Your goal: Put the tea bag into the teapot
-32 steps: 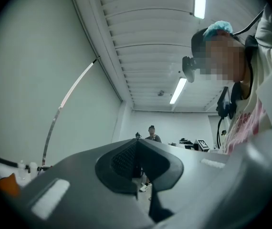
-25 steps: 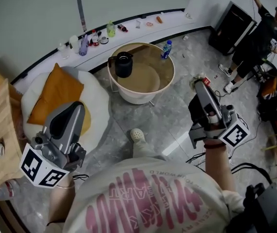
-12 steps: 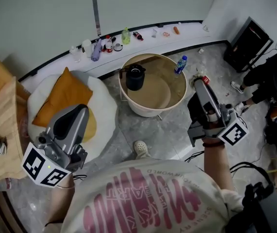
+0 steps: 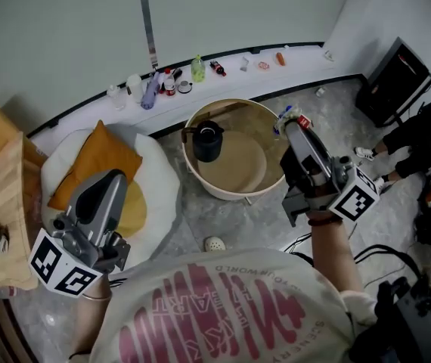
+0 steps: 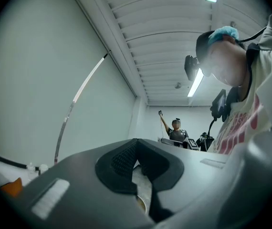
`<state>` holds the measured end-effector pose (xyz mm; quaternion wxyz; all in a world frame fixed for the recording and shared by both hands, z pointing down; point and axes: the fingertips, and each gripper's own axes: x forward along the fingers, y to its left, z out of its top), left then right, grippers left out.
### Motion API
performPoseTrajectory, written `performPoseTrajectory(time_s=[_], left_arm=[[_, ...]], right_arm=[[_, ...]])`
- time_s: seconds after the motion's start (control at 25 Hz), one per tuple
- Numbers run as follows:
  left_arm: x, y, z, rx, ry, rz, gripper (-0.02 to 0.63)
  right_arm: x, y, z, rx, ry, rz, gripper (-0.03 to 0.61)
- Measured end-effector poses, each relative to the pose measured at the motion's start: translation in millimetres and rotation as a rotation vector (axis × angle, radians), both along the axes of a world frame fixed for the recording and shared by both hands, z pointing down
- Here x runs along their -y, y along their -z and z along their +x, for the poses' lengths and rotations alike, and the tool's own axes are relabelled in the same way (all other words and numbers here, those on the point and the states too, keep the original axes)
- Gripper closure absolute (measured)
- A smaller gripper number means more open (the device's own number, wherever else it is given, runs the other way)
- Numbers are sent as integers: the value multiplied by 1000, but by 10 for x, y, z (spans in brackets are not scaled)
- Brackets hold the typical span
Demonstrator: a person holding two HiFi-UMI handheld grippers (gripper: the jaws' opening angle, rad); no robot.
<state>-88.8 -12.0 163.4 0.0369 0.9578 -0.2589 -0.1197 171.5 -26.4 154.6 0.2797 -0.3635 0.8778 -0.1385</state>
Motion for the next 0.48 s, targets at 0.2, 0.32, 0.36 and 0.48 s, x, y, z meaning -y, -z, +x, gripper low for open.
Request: performPoseTrajectory(time_s=[0.2,0.32,0.36,0.48], left_arm=[[227,12,178,34,49,-1,603],[433,10,287,18,66,-22,603],[498,4,313,4,67,-34,603],[603,-16,339,-41,73,-62,603]], right_arm=[[378,-106,240,21,24,-19,535],[653,-195,385,27,33,-37,535],[731,-223,412,29,41,-41,535],[855,-278,444,35,60,-44,535]])
